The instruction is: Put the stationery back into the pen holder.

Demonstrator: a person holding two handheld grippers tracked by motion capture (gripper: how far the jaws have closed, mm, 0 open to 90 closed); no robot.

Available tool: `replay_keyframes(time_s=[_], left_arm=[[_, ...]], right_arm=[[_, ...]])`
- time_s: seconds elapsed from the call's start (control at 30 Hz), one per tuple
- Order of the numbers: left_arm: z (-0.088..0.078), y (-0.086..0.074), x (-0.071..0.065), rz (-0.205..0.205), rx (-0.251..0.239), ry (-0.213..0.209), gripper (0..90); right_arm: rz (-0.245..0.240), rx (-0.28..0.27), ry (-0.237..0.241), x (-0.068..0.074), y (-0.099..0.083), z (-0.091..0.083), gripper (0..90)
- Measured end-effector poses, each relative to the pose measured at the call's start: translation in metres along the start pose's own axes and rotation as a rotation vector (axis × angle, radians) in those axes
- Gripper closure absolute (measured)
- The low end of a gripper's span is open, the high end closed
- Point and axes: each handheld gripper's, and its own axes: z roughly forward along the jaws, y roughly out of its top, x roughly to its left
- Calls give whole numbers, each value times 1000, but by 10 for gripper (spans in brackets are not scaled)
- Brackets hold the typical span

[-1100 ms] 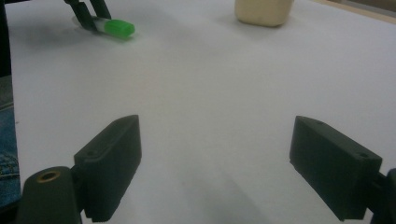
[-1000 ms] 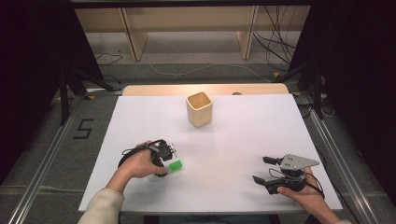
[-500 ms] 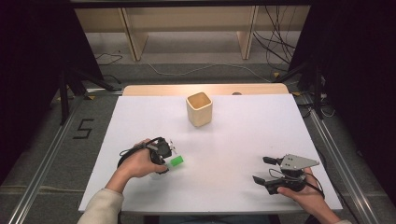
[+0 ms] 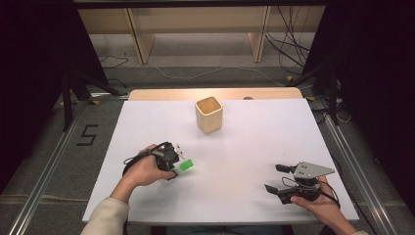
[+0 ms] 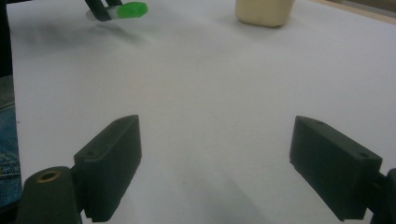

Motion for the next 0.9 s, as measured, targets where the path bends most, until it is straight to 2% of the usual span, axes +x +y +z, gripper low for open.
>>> replay_keyframes(time_s=[0.37, 0.43, 0.7, 0.9], left_arm=[[-3, 1, 2, -11, -59, 15, 662], [-3, 1, 2, -31, -86, 22, 662], [-5, 2, 4, -38, -116, 40, 662], [-5, 2, 6, -59, -146, 47, 662]], right_arm=[[-1, -1, 0, 0, 0, 0, 174], [0, 0, 0, 0, 0, 0, 174], [0, 0, 1, 0, 0, 0, 174], [0, 0, 1, 0, 0, 0, 174]])
